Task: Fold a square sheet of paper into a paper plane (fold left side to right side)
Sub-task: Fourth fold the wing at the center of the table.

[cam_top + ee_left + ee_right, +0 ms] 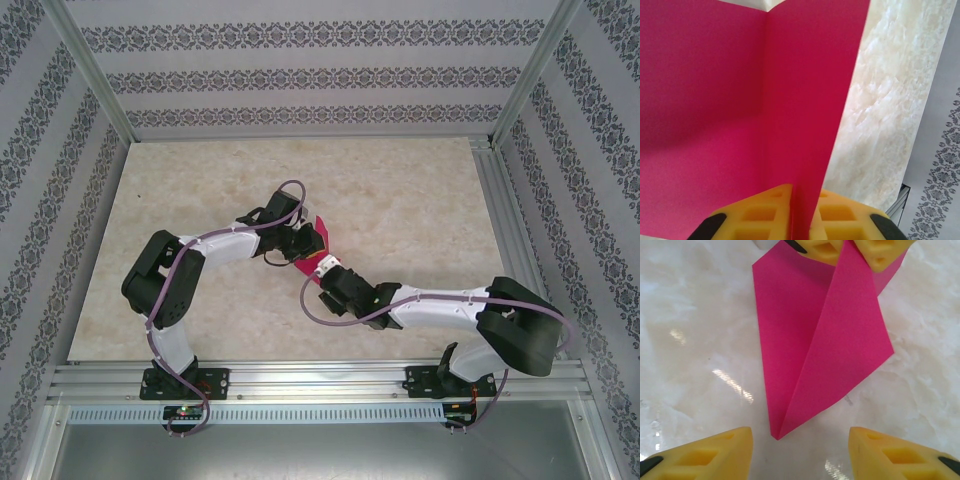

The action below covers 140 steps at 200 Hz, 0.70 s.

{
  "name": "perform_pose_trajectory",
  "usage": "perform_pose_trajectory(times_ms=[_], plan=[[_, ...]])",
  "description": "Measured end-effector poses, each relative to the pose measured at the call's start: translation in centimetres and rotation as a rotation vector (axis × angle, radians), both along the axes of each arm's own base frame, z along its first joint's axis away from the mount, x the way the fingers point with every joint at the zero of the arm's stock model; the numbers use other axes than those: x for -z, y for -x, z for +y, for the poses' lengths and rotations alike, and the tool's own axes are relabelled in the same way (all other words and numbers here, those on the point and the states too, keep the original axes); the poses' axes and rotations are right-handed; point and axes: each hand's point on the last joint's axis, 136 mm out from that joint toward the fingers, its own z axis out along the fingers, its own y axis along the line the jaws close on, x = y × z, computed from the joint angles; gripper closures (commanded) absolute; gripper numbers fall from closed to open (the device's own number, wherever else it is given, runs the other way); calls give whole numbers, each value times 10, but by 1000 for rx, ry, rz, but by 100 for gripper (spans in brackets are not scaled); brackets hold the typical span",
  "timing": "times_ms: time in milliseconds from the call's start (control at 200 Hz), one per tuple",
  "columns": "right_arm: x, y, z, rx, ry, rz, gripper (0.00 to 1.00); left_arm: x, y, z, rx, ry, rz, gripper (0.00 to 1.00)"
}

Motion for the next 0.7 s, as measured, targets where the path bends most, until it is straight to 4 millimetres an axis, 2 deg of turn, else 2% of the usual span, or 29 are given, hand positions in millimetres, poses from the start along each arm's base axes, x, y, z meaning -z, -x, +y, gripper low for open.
perform_pose_trajectory(times_ms=[410,699], plan=[[12,-7,2,18,49,-52,51,-10,-5,-3,0,8,-13,87],[9,-14,1,44,53,-88,52,-11,-6,-4,0,8,-13,87]])
